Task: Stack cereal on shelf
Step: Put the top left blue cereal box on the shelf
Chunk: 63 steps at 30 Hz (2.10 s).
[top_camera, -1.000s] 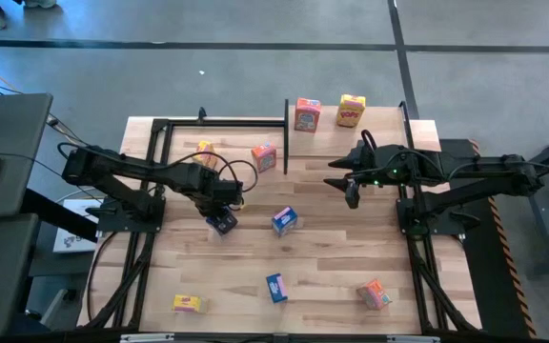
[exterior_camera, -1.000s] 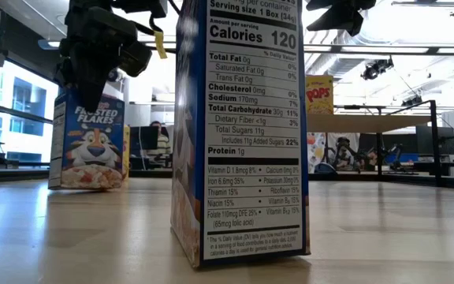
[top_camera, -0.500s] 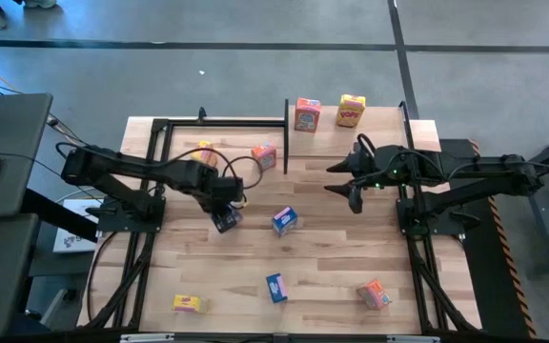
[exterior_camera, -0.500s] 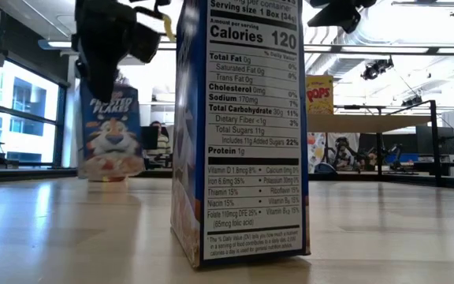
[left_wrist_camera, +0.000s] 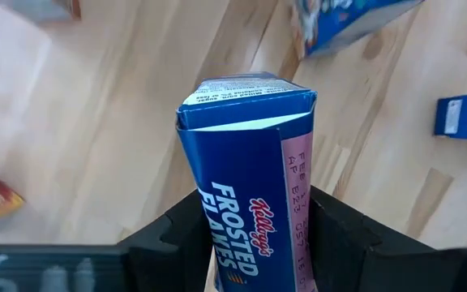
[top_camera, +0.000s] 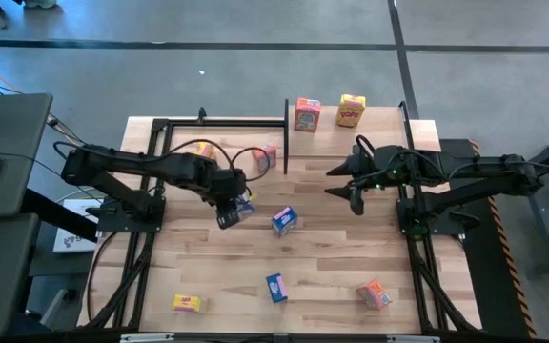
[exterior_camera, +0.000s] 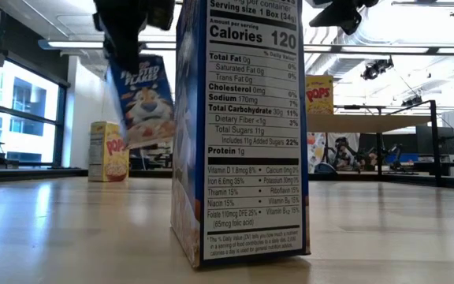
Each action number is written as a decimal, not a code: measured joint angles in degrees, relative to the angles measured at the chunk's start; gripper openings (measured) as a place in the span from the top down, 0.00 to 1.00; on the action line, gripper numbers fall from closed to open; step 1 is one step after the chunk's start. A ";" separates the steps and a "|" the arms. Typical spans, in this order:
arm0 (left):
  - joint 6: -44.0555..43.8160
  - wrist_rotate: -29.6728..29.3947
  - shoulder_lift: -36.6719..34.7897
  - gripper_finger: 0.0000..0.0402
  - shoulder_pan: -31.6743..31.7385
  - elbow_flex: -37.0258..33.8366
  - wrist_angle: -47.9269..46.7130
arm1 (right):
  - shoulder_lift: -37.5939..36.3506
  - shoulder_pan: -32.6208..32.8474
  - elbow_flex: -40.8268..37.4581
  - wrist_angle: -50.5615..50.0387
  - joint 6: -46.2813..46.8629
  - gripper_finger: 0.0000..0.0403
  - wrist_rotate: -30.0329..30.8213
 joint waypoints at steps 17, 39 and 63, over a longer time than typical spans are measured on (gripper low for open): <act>12.67 -5.96 -0.07 0.62 0.11 12.18 1.23 | 0.16 0.02 0.00 12.71 -5.17 0.41 -0.22; 25.39 -6.20 -0.07 0.62 0.11 12.85 13.25 | 15.29 0.02 0.00 27.56 -11.82 0.41 -3.48; 26.88 -6.15 -0.01 0.62 0.11 12.85 15.42 | 18.73 -0.33 0.00 35.28 -19.81 0.41 -3.71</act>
